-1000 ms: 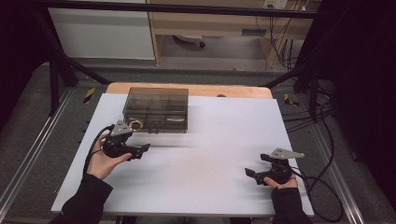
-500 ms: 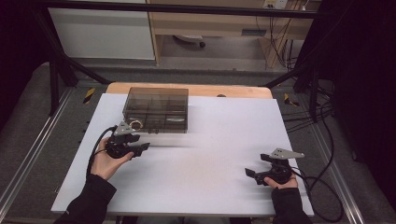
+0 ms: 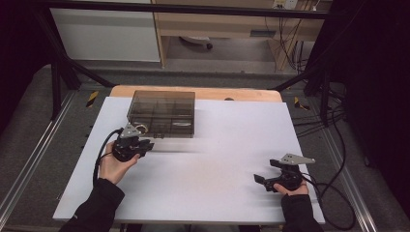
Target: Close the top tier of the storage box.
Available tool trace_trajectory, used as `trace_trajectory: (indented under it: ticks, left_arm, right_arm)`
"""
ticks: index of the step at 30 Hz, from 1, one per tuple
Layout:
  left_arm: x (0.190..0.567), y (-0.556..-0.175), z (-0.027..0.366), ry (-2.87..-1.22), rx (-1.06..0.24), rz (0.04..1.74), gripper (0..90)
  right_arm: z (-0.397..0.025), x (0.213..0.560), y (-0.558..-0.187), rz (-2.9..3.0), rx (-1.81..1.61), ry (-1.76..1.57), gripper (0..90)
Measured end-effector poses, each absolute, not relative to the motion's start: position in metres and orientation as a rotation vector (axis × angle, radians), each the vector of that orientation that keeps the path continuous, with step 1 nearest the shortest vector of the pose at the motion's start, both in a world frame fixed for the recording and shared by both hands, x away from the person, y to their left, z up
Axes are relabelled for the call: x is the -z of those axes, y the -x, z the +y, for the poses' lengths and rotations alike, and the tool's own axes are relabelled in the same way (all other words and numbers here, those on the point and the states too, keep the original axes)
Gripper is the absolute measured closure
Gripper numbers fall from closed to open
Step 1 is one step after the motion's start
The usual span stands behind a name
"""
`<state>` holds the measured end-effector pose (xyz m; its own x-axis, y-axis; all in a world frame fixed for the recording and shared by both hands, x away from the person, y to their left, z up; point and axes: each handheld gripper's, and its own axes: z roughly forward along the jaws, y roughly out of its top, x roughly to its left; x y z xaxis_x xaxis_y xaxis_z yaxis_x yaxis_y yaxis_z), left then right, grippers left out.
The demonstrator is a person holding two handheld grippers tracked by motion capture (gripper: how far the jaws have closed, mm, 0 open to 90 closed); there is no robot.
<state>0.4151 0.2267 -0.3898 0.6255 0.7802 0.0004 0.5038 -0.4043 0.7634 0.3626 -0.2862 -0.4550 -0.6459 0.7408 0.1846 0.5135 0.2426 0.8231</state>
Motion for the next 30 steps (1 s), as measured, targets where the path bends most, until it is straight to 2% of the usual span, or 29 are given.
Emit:
trace_trajectory:
  ticks: [12, 30]
  left_arm:
    - [0.390, -0.420, 0.226, -2.089, -0.513, 1.006, 89.6]
    - [0.392, -0.433, 0.225, -2.071, -0.529, 1.021, 89.9]
  right_arm:
    - [-0.286, 0.455, -0.363, 2.276, -1.354, -1.178, 0.6]
    - [-0.286, 0.455, -0.362, 2.273, -1.356, -1.175, 0.6]
